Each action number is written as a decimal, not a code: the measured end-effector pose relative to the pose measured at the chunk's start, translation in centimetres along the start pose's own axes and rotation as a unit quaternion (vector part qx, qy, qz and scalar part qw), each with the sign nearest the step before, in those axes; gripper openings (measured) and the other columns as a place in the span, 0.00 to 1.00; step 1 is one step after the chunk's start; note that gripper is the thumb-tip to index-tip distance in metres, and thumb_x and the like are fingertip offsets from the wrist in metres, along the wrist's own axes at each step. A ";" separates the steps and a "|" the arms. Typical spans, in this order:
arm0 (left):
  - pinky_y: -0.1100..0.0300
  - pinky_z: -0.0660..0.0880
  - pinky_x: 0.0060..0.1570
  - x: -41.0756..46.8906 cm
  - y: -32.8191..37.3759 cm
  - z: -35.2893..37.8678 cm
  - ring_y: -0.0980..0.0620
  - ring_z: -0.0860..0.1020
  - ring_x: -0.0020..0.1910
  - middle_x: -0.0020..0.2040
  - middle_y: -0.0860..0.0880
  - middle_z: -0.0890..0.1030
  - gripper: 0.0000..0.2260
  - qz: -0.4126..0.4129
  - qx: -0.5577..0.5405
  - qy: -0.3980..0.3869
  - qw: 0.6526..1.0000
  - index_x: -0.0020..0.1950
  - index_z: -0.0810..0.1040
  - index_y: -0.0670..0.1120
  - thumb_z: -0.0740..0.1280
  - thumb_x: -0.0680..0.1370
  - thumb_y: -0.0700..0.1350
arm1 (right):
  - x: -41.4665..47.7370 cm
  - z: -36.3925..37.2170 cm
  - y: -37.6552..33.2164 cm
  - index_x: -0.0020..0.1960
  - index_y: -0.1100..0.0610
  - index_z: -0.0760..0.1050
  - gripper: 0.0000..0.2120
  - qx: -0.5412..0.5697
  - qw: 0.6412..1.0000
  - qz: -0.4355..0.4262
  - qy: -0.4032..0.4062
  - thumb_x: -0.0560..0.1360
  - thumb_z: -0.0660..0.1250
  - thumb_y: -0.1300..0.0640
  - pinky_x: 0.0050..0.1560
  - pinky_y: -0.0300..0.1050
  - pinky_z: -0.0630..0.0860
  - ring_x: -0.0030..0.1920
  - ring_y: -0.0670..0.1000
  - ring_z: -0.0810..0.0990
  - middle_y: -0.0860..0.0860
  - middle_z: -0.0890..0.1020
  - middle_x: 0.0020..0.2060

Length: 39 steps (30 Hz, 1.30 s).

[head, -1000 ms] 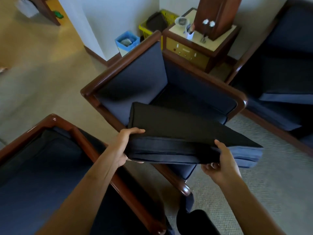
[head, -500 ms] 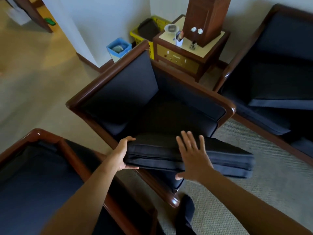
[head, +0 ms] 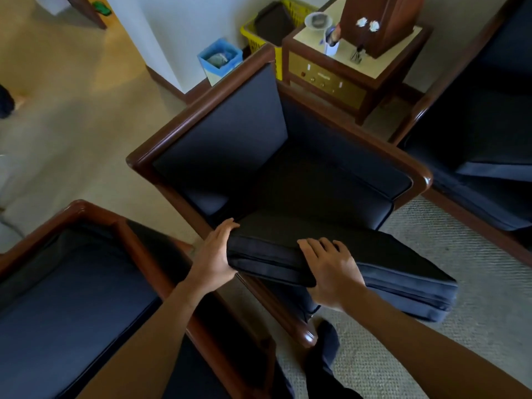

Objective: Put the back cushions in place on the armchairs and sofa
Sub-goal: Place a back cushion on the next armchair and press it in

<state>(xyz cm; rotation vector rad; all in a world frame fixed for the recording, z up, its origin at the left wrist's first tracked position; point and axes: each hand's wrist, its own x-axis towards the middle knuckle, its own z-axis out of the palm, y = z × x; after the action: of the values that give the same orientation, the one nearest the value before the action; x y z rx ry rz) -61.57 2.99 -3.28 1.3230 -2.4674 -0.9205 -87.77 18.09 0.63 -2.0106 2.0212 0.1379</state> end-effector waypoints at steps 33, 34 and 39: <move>0.37 0.59 0.77 8.1 18.7 -5.1 0.43 0.66 0.76 0.77 0.50 0.67 0.59 0.160 0.298 -0.049 0.940 0.86 0.48 0.58 0.75 0.62 0.71 | -6.4 -15.0 15.5 0.85 0.49 0.41 0.63 0.098 0.986 0.133 0.037 0.66 0.73 0.26 0.79 0.70 0.52 0.83 0.55 0.47 0.48 0.52 0.84; 0.37 0.61 0.76 8.0 17.7 -5.8 0.44 0.66 0.76 0.76 0.51 0.67 0.58 0.140 0.294 -0.052 0.944 0.85 0.51 0.58 0.76 0.61 0.72 | -5.9 -15.3 15.1 0.85 0.51 0.41 0.65 0.033 0.991 0.127 0.003 0.64 0.69 0.21 0.78 0.73 0.51 0.82 0.57 0.51 0.50 0.55 0.83; 0.53 0.71 0.67 6.8 14.0 -6.4 0.56 0.64 0.74 0.75 0.60 0.63 0.57 0.063 0.016 -0.048 0.997 0.80 0.60 0.68 0.85 0.56 0.58 | -2.0 -14.5 10.6 0.83 0.57 0.50 0.68 -0.087 0.995 0.045 0.031 0.58 0.61 0.14 0.77 0.72 0.53 0.74 0.60 0.67 0.56 0.68 0.76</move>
<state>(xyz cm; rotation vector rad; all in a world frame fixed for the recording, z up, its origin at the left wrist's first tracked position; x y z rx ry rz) -72.33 0.46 9.44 1.1433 -2.6137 -0.9397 -100.29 16.37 13.63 -2.0483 2.2084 0.2830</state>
